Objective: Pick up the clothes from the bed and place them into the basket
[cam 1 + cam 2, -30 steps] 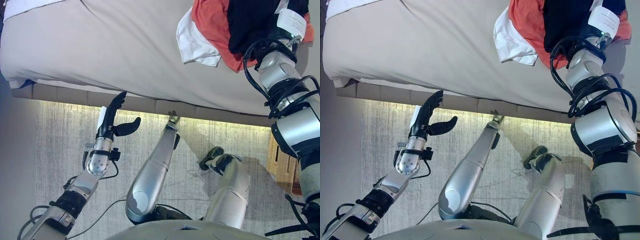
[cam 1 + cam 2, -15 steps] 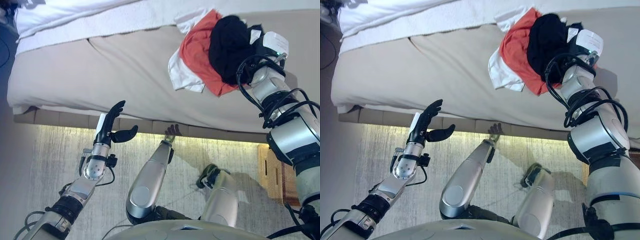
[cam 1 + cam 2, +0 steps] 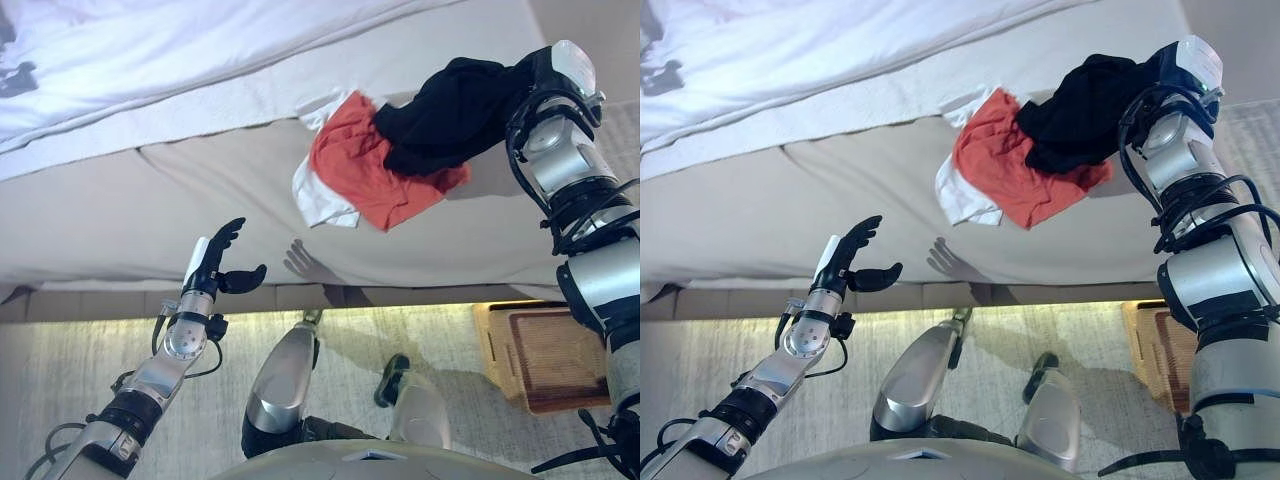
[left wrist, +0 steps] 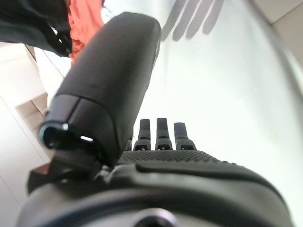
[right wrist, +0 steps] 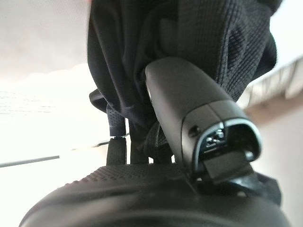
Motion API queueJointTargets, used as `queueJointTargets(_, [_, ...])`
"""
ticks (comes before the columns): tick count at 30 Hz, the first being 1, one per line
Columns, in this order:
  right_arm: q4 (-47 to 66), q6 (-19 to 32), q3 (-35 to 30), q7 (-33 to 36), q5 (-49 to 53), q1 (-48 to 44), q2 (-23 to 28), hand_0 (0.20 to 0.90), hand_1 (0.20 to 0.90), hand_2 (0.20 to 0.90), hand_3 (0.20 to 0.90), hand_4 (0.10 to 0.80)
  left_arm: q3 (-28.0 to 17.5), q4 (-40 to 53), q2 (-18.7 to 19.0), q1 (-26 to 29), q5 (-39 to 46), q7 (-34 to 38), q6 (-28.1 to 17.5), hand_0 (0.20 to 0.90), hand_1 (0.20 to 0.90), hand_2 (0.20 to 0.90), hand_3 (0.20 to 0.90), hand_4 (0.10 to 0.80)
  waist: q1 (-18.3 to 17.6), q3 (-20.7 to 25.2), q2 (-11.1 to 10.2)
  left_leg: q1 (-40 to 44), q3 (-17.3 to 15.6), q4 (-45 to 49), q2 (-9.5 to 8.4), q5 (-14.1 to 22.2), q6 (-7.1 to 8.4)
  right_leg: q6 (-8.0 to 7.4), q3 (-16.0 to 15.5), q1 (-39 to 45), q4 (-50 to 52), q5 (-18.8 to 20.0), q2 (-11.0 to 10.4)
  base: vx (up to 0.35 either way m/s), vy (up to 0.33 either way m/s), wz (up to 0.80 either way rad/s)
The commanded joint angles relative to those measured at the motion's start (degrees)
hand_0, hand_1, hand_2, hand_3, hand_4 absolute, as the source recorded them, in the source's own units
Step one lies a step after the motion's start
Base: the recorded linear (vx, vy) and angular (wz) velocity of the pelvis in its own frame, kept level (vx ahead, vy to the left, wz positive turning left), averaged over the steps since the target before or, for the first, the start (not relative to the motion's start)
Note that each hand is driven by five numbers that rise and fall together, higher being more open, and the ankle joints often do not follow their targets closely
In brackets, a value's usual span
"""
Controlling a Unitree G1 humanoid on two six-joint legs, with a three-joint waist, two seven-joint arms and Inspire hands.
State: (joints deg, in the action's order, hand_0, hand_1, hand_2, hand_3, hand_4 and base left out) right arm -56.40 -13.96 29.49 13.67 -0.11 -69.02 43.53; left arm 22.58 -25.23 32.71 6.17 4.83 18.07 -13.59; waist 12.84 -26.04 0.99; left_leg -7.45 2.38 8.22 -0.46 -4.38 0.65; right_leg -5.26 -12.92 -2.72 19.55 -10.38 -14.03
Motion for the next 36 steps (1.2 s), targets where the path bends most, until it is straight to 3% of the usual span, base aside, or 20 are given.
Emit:
queueJointTargets(1, [5.1, 6.13, 1.62, 2.6, 2.11, 0.48, 7.84, 0.3, 0.3, 0.3, 0.2, 0.1, -0.23, -2.63, 0.09, -1.11, -2.29, 0.94, -2.83, 0.9, 0.9, 0.9, 0.9, 0.8, -3.46, 12.88, -2.2, 5.08, -3.85, 2.8, 3.96, 9.53, 0.25, 1.4, 1.6, 2.75, -8.7, 6.29, 1.6, 0.055, 0.026, -0.28])
queueJointTargets(6, [7.14, 7.67, 0.76, 1.62, 2.79, 0.47, 12.09, 0.3, 0.3, 0.3, 0.2, 0.1, 0.8, -6.08, -1.28, -0.68, -3.65, 0.95, -1.78, 0.9, 0.9, 0.9, 0.9, 0.8, -6.29, 16.91, -3.21, 9.38, -6.47, -3.29, 5.52, 7.76, 1.36, 0.56, 3.58, 5.09, -13.81, 8.77, 2.89, 0.047, 0.012, -0.29])
queueJointTargets(15, [12.63, 8.02, -1.51, 2.08, 5.2, 2.59, 17.84, 0.3, 0.3, 0.3, 0.2, 0.1, 0.93, -13.9, -3.38, 1.68, -6.19, 3.01, -2.03, 0.9, 0.9, 0.9, 0.9, 0.8, -11.45, 19.93, -4.03, 14.36, -10.21, -10.43, 7.18, 5.99, 2.71, -0.39, 7.38, 6.8, -19.0, 11.1, 4.83, 0.012, -0.007, -0.28])
queueJointTargets(26, [16.11, 6.52, -9.55, 6.39, 8.49, 8.97, 25.34, 0.3, 0.3, 0.3, 0.2, 0.1, 0.72, -18.46, -4.8, 4.53, -8.85, 2.26, -0.95, 0.9, 0.9, 0.9, 0.9, 0.8, -16.45, 20.66, -4.36, 16.66, -13.02, -13.09, 7.93, 5.87, 3.4, -0.5, 11.89, 6.67, -21.67, 12.43, 6.61, 0.009, -0.036, -0.22])
queueJointTargets(36, [15.7, 3.67, -10.77, 1.18, 7.62, 11.65, 27.67, 0.3, 0.3, 0.3, 0.2, 0.1, 0.88, -20.05, -5.64, 5.6, -10.42, 1.08, -0.8, 0.9, 0.9, 0.9, 0.9, 0.8, -19.31, 20.58, -4.05, 17.42, -14.65, -13.22, 7.92, 6.67, 3.78, -0.39, 14.48, 5.84, -23.56, 13.79, 8.0, -0.007, -0.027, -0.17])
